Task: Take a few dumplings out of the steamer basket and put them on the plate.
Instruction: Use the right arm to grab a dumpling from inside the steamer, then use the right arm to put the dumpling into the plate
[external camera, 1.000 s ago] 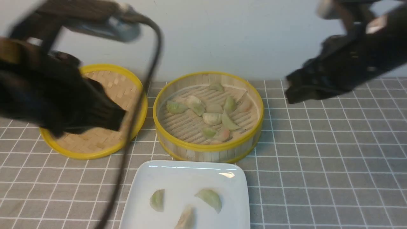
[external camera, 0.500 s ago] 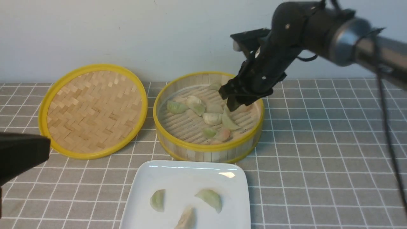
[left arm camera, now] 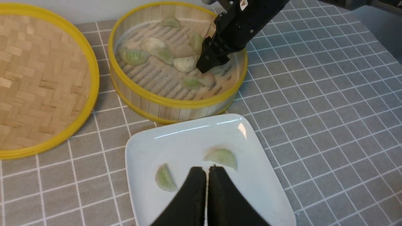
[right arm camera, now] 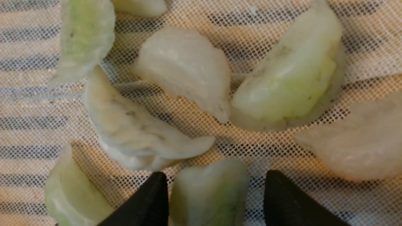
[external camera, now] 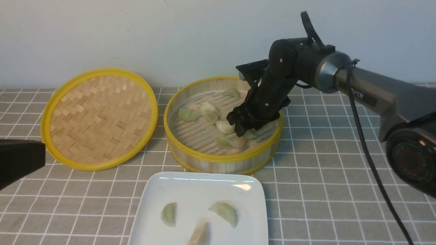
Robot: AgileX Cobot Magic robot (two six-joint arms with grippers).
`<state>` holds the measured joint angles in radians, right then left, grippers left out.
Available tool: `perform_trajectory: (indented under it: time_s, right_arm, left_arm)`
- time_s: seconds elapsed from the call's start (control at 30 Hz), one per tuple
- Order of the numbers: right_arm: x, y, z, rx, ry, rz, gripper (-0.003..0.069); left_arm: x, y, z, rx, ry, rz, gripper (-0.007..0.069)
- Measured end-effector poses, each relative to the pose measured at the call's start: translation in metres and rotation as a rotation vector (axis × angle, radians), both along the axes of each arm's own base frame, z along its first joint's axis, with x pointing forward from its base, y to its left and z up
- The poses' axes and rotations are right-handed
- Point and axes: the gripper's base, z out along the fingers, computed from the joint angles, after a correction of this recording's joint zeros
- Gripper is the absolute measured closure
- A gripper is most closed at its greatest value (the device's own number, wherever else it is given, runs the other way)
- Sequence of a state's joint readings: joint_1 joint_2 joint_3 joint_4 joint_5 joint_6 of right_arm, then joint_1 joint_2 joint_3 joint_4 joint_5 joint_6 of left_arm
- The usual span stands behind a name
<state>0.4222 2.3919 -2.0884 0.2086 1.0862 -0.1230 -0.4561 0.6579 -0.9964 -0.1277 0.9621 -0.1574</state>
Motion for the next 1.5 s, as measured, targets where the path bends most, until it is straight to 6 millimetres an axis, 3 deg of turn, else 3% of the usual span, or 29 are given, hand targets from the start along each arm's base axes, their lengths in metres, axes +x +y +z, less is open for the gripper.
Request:
perform_trajectory:
  time_s: [0.07, 0.2, 0.33, 0.5, 0.53, 0.6, 0.7, 0.8, 0.83, 0.9, 1.0, 1.03, 1.1, 1.17, 1.3, 1.43, 1.5]
  right_arm:
    - [0.000, 0.000, -0.001, -0.009, -0.006, 0.023, 0.0388]
    - [-0.001, 0.000, 0.000, -0.014, 0.000, 0.034, 0.0385]
    - [-0.009, -0.003, 0.014, -0.034, 0.052, 0.056, 0.0384]
    - [-0.018, -0.007, 0.088, 0.014, -0.077, 0.064, 0.0384]
    - [-0.019, -0.007, 0.091, 0.017, -0.082, 0.063, 0.0384]
    - [-0.030, -0.011, 0.127, 0.051, -0.143, 0.054, 0.0384]
    - [-0.056, -0.015, 0.168, 0.101, -0.187, 0.053, 0.0384]
    - [-0.097, -0.010, 0.188, 0.136, -0.167, 0.101, 0.0384]
    - [-0.099, -0.011, 0.191, 0.140, -0.174, 0.103, 0.0384]
    - [-0.131, 0.003, 0.186, 0.130, -0.122, 0.188, 0.0384]
    - [-0.146, 0.013, 0.174, 0.121, -0.072, 0.234, 0.0384]
    - [-0.162, 0.030, 0.150, 0.095, 0.009, 0.287, 0.0384]
    - [-0.172, 0.045, 0.127, 0.070, 0.063, 0.324, 0.0384]
    - [-0.173, 0.052, 0.117, 0.067, 0.071, 0.333, 0.0384]
    - [-0.170, 0.082, 0.067, 0.053, 0.120, 0.351, 0.0384]
    - [-0.164, 0.092, 0.032, 0.043, 0.171, 0.334, 0.0372]
    - [-0.163, 0.094, 0.024, 0.041, 0.186, 0.330, 0.0342]
  left_arm:
    - [0.000, 0.000, 0.000, 0.000, 0.000, 0.000, 0.0629]
    - [0.000, 0.000, -0.001, 0.005, 0.008, -0.001, 0.0629]
    - [-0.001, 0.000, -0.002, 0.011, 0.019, -0.003, 0.0629]
    - [-0.001, 0.000, -0.002, 0.014, 0.017, -0.004, 0.0629]
    - [-0.001, 0.000, -0.002, 0.014, 0.017, -0.004, 0.0629]
    - [-0.001, 0.001, -0.002, 0.019, 0.014, -0.005, 0.0629]
    - [-0.001, 0.001, -0.002, 0.019, 0.014, -0.005, 0.0629]
    - [-0.001, 0.001, -0.002, 0.020, 0.013, -0.005, 0.0629]
    - [-0.001, 0.001, -0.002, 0.020, 0.013, -0.005, 0.0629]
    - [-0.001, 0.001, -0.002, 0.022, 0.011, -0.007, 0.0629]
    - [-0.001, 0.001, -0.002, 0.030, 0.006, -0.012, 0.0629]
    - [-0.001, 0.001, -0.002, 0.040, 0.001, -0.019, 0.0629]
    - [-0.001, 0.001, -0.002, 0.049, -0.003, -0.025, 0.0629]
    - [-0.001, 0.001, -0.002, 0.055, -0.006, -0.029, 0.0629]
    - [-0.001, 0.000, -0.004, 0.075, -0.012, -0.042, 0.0629]
    - [-0.001, 0.000, -0.004, 0.079, -0.015, -0.046, 0.0629]
    - [-0.001, 0.000, -0.004, 0.080, -0.015, -0.046, 0.0629]
